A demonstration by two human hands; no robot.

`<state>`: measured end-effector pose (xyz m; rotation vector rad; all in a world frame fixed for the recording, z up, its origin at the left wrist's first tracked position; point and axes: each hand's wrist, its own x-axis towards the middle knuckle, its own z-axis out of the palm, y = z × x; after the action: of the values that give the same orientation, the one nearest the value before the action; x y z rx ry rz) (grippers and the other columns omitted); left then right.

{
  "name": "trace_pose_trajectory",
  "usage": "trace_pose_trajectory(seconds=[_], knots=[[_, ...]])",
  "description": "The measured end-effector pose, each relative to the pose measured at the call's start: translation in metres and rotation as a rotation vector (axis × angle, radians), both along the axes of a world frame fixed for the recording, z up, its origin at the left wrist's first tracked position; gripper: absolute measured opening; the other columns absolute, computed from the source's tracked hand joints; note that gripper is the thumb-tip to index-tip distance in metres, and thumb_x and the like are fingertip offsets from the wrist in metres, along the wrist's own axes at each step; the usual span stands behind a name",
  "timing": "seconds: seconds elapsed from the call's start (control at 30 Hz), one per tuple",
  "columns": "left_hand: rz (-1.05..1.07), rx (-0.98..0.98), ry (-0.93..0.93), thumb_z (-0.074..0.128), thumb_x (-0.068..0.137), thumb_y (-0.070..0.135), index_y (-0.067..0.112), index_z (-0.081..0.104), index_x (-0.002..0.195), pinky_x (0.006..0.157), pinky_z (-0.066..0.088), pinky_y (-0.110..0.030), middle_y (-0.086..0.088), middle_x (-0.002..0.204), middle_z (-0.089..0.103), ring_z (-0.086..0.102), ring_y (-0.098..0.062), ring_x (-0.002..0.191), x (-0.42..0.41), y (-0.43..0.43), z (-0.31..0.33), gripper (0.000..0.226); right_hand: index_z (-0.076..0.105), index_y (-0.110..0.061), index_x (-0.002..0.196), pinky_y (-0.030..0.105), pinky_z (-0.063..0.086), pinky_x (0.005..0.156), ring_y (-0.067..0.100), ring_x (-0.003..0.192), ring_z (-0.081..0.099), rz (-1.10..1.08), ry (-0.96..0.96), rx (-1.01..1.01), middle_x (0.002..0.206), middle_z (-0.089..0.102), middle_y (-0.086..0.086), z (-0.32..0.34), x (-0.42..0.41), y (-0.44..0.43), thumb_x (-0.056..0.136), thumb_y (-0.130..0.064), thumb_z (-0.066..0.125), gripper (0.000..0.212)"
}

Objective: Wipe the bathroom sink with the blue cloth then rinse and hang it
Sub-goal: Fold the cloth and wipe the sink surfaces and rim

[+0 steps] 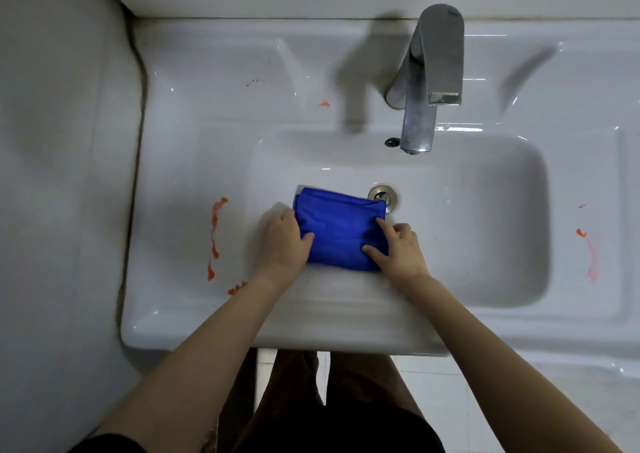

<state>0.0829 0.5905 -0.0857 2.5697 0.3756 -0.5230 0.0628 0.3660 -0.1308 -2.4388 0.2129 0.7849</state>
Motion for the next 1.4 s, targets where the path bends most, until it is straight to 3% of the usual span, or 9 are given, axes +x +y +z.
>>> trace_pose_trajectory(seconds=[0.13, 0.3, 0.43, 0.6, 0.77, 0.93, 1.1, 1.2, 1.4], knots=[[0.132, -0.096, 0.141, 0.068, 0.083, 0.02, 0.006, 0.048, 0.082, 0.049, 0.031, -0.022, -0.001, 0.068, 0.048, 0.05, -0.019, 0.062, 0.006, -0.003, -0.012, 0.025, 0.035, -0.028, 0.148, 0.029, 0.042, 0.096, 0.019, 0.109, 0.052, -0.19, 0.11, 0.201, 0.126, 0.05, 0.003, 0.0, 0.005, 0.0, 0.085, -0.031, 0.072, 0.073], [0.084, -0.234, 0.15, 0.059, 0.086, 0.016, 0.008, 0.057, 0.097, 0.061, 0.045, -0.03, -0.011, 0.09, 0.063, 0.061, -0.026, 0.079, 0.01, -0.007, -0.011, 0.014, 0.039, -0.029, 0.147, 0.024, 0.042, 0.089, 0.016, 0.1, 0.052, -0.239, 0.125, 0.272, 0.12, 0.053, -0.001, 0.0, 0.003, -0.004, 0.083, -0.028, 0.075, 0.073], [0.069, -0.374, 0.112, 0.06, 0.086, 0.012, 0.008, 0.056, 0.098, 0.065, 0.044, -0.028, -0.013, 0.087, 0.063, 0.058, -0.025, 0.077, 0.014, -0.027, 0.006, 0.014, 0.038, -0.029, 0.147, 0.024, 0.044, 0.086, 0.016, 0.098, 0.054, -0.281, 0.163, 0.357, 0.117, 0.054, 0.0, 0.003, 0.003, -0.01, 0.084, -0.022, 0.074, 0.073], [0.047, -0.496, 0.164, 0.068, 0.081, 0.012, 0.015, 0.059, 0.103, 0.064, 0.044, -0.025, 0.005, 0.072, 0.057, 0.054, -0.011, 0.065, 0.024, -0.067, 0.01, 0.024, 0.04, -0.023, 0.144, 0.026, 0.052, 0.075, 0.023, 0.099, 0.061, -0.33, 0.218, 0.447, 0.113, 0.061, 0.006, 0.002, 0.006, -0.019, 0.077, -0.013, 0.079, 0.078], [-0.047, -0.391, 0.205, 0.068, 0.083, 0.019, 0.012, 0.06, 0.112, 0.063, 0.042, -0.023, 0.007, 0.073, 0.059, 0.057, -0.013, 0.071, 0.021, -0.103, -0.015, 0.032, 0.046, -0.013, 0.141, 0.038, 0.056, 0.086, 0.03, 0.105, 0.064, -0.326, 0.289, 0.566, 0.116, 0.066, 0.016, 0.001, 0.007, -0.032, 0.076, 0.004, 0.073, 0.072], [-0.143, -0.265, 0.237, 0.055, 0.094, 0.026, 0.004, 0.056, 0.116, 0.076, 0.044, -0.031, -0.009, 0.096, 0.067, 0.062, -0.026, 0.094, 0.017, -0.121, -0.025, 0.031, 0.051, -0.007, 0.134, 0.036, 0.054, 0.087, 0.029, 0.104, 0.064, -0.377, 0.343, 0.688, 0.118, 0.065, 0.019, 0.008, 0.005, -0.039, 0.079, 0.022, 0.043, 0.063], [-0.421, -0.173, 0.088, 0.054, 0.09, 0.012, 0.007, 0.062, 0.123, 0.089, 0.043, -0.031, -0.012, 0.118, 0.058, 0.057, -0.028, 0.105, 0.011, -0.094, -0.024, 0.034, 0.062, 0.001, 0.103, 0.035, 0.052, 0.079, 0.027, 0.087, 0.062, -0.634, 0.416, 0.761, 0.094, 0.064, 0.015, 0.016, 0.008, -0.034, 0.093, -0.002, 0.039, 0.025], [-0.549, 0.052, -0.079, 0.061, 0.086, 0.032, 0.012, 0.065, 0.119, 0.093, 0.042, -0.04, -0.01, 0.126, 0.055, 0.053, -0.03, 0.113, 0.002, -0.078, -0.028, 0.039, 0.058, -0.006, 0.094, 0.038, 0.048, 0.075, 0.026, 0.083, 0.055, -0.619, 0.397, 0.724, 0.09, 0.058, 0.015, 0.016, 0.008, -0.03, 0.095, -0.021, 0.045, 0.02], [-0.64, 0.127, 0.022, 0.049, 0.093, 0.047, 0.017, 0.046, 0.14, 0.111, 0.025, -0.035, -0.005, 0.149, 0.036, 0.031, -0.022, 0.137, -0.001, -0.079, -0.034, 0.056, 0.053, -0.011, 0.082, 0.042, 0.045, 0.072, 0.025, 0.075, 0.05, -0.636, 0.346, 0.623, 0.08, 0.053, 0.013, 0.013, 0.008, -0.023, 0.083, -0.033, 0.047, 0.023]])
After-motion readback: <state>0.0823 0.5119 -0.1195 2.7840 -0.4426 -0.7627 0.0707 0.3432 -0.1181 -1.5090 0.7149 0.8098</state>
